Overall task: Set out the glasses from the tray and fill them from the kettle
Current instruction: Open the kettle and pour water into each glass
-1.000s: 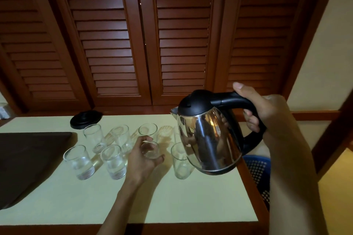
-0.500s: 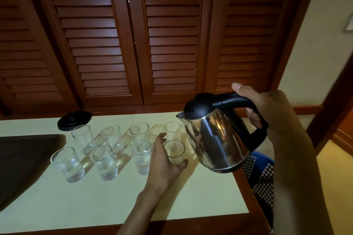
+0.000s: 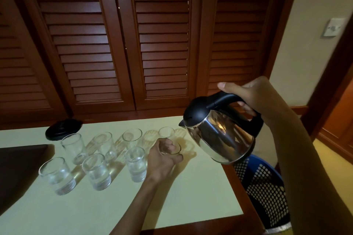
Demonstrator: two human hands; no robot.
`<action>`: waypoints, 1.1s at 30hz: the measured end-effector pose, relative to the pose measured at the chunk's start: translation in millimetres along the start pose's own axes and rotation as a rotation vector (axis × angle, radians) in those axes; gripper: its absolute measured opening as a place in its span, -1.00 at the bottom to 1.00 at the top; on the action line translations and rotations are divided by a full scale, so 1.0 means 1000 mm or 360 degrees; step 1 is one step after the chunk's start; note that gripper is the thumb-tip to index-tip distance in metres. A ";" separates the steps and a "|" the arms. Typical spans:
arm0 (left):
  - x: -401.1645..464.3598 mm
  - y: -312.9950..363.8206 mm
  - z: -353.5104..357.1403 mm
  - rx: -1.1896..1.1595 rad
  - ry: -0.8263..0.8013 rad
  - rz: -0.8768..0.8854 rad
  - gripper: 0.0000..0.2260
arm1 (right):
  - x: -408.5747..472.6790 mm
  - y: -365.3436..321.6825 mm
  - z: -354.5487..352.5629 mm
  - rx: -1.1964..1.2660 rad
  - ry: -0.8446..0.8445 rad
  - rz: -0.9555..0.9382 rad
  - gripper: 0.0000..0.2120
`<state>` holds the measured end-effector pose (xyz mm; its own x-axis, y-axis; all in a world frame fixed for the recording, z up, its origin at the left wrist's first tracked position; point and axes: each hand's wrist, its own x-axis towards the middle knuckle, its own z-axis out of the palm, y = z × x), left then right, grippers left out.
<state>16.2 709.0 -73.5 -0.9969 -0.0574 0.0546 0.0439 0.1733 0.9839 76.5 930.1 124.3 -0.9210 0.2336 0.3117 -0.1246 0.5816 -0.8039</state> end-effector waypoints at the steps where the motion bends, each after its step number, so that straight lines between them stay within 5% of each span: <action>1: 0.002 0.002 0.000 0.0015 -0.0015 0.0007 -0.50 | 0.003 -0.001 -0.002 -0.0013 -0.0001 -0.0013 -0.46; 23: 0.018 0.012 0.012 0.0066 -0.0299 0.0118 -0.67 | 0.031 -0.030 -0.023 -0.0364 -0.0229 0.0043 -0.43; 33: 0.016 0.010 0.008 -0.0031 -0.0329 0.0069 -0.57 | 0.031 -0.045 -0.029 -0.0342 -0.0218 0.0072 -0.45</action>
<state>0.0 718.1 -64.2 -0.9862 0.1528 0.0630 0.0865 0.1524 0.9845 64.5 934.0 184.6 -0.9671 0.1641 0.1946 -0.0142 0.7285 -0.6848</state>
